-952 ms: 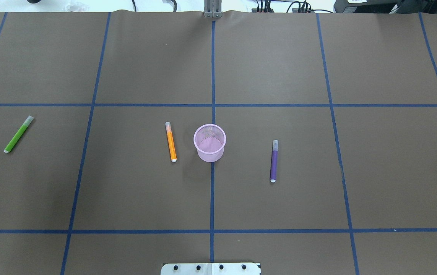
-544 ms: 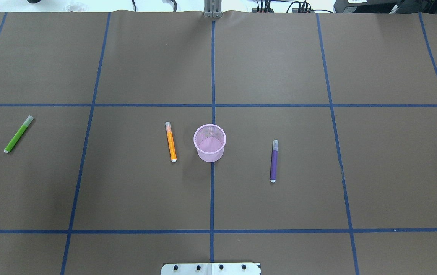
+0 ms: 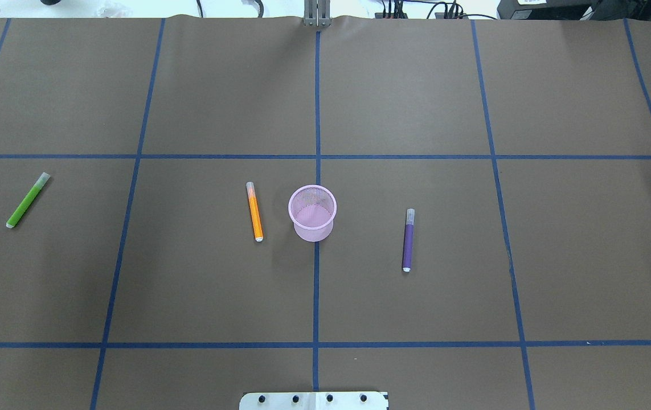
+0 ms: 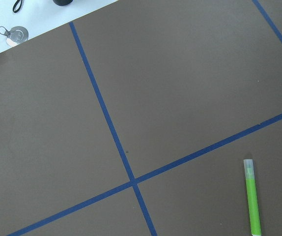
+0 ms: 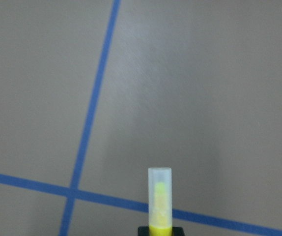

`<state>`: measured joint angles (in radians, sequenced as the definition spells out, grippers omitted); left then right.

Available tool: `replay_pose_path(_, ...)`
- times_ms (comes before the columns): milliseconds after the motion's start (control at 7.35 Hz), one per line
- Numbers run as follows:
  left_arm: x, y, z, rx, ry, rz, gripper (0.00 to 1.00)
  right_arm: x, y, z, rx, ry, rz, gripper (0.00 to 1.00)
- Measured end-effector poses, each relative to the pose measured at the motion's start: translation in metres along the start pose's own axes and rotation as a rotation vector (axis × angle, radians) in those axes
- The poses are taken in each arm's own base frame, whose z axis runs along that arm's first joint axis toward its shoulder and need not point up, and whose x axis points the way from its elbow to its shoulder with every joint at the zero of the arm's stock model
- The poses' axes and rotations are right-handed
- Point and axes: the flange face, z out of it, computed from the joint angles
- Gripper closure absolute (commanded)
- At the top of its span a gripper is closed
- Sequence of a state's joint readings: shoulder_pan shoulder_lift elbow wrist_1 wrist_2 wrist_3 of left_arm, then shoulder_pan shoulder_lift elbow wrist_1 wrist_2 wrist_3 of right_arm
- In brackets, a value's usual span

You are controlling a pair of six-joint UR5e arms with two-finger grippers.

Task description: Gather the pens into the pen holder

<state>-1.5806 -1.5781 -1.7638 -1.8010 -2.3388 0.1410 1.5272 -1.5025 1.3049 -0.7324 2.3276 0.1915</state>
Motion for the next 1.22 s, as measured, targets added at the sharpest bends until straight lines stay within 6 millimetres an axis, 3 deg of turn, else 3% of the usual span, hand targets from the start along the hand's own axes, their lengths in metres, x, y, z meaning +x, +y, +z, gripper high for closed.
replay_pose_path(408,0.003,-0.001,0.001,0.056,-0.006,0.059,0.0,-0.123,-0.05,-0.018,0.056,-0.155,-0.067,1.0)
replay_pose_path(952,0.034,-0.016,0.023,0.048,0.032,0.138,0.0,-0.332,-0.087,-0.045,0.21,-0.25,-0.036,1.0)
replay_pose_path(1224,0.05,-0.023,0.036,0.036,0.053,0.172,0.0,-0.436,-0.1,-0.034,0.317,-0.288,0.001,1.0)
